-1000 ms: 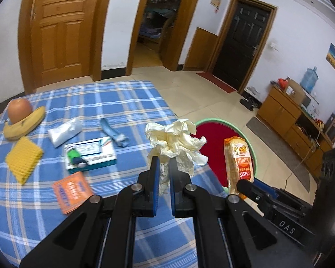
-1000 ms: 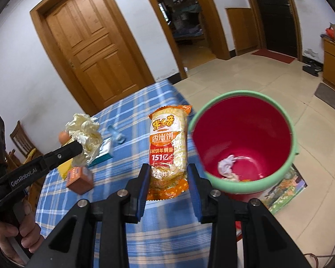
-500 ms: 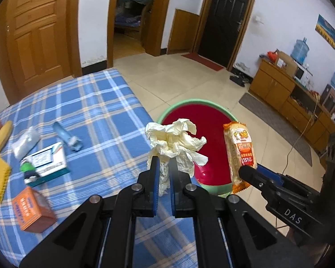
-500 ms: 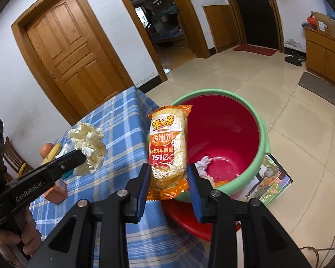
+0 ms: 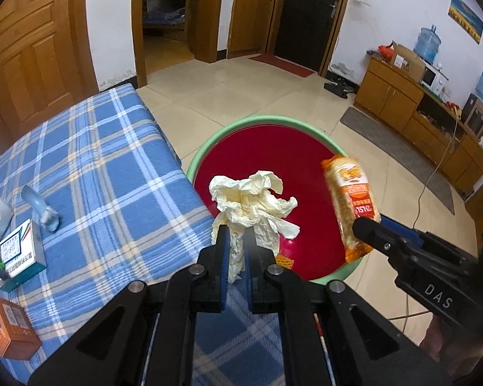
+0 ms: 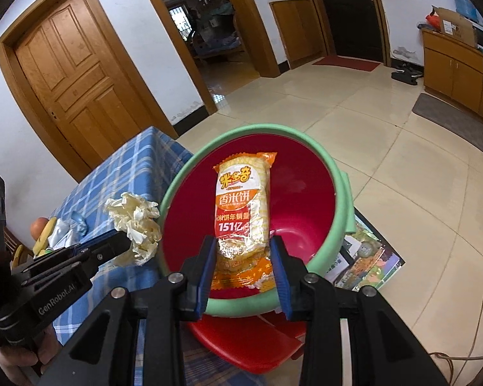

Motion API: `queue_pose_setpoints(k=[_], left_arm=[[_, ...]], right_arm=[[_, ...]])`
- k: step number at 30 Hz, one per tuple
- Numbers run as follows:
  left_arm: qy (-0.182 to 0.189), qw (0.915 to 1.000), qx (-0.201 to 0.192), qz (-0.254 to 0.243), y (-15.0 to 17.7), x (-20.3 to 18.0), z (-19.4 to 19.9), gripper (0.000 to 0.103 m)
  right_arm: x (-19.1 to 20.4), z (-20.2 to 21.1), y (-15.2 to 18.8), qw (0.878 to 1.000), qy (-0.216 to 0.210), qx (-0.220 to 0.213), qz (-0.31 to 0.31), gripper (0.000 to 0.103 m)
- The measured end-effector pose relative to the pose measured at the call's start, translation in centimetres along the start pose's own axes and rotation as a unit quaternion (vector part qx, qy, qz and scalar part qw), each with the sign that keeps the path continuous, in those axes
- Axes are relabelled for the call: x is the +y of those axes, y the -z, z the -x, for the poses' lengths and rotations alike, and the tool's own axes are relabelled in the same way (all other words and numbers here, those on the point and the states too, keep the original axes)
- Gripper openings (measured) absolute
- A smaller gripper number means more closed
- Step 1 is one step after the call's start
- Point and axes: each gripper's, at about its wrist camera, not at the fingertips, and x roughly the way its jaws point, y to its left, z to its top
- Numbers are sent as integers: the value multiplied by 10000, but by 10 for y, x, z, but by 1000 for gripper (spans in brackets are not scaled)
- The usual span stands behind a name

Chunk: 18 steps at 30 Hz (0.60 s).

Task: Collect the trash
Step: 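Carry the cream paper and the snack bag over the red bucket and open both tools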

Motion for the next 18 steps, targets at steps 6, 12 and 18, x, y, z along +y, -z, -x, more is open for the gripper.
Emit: queue_pose_setpoints(k=[6,12,18], left_arm=[[-79,9999,-12,-65,-1,-4,-2,12],[-79,10000,-58,19,-3,0,2,15],[-66,9999,-92,116,0,5,10,15]], right_arm=[[-3,-3,-4,10000,25,-66,23,39],[-1,-1,-5,9999,-7,-110,32,39],[2,7,-4,9999,-28,-167,17,39]])
